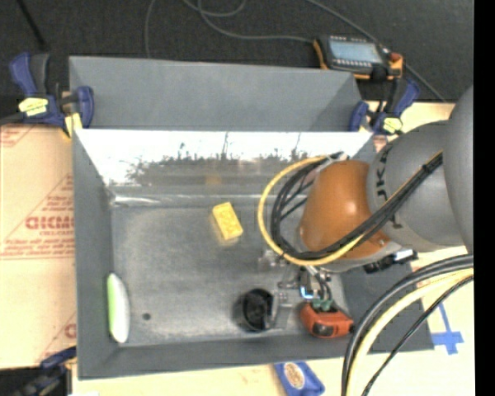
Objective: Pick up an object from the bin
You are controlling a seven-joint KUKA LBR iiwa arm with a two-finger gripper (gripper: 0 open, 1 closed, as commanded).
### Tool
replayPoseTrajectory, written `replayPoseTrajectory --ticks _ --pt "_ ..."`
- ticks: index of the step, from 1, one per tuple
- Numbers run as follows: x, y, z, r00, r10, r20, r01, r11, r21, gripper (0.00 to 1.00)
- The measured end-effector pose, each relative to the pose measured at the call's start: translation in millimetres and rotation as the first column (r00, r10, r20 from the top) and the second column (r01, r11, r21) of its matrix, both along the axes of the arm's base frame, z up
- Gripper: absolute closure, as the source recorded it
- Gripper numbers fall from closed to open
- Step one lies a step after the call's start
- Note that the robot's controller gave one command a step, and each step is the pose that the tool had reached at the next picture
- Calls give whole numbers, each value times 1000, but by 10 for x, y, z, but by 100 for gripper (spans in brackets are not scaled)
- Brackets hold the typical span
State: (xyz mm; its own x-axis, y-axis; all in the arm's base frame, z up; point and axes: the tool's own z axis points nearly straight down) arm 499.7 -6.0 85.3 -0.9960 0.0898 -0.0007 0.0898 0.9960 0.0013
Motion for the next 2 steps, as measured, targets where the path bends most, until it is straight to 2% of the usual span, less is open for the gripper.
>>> replayPoseTrajectory --ticks 1,2 --pt "-223 -55 -112 1000 28 2 -28 1000 -2 0" --pt "-246 -28 -129 1000 3 1 -3 1000 0 100"
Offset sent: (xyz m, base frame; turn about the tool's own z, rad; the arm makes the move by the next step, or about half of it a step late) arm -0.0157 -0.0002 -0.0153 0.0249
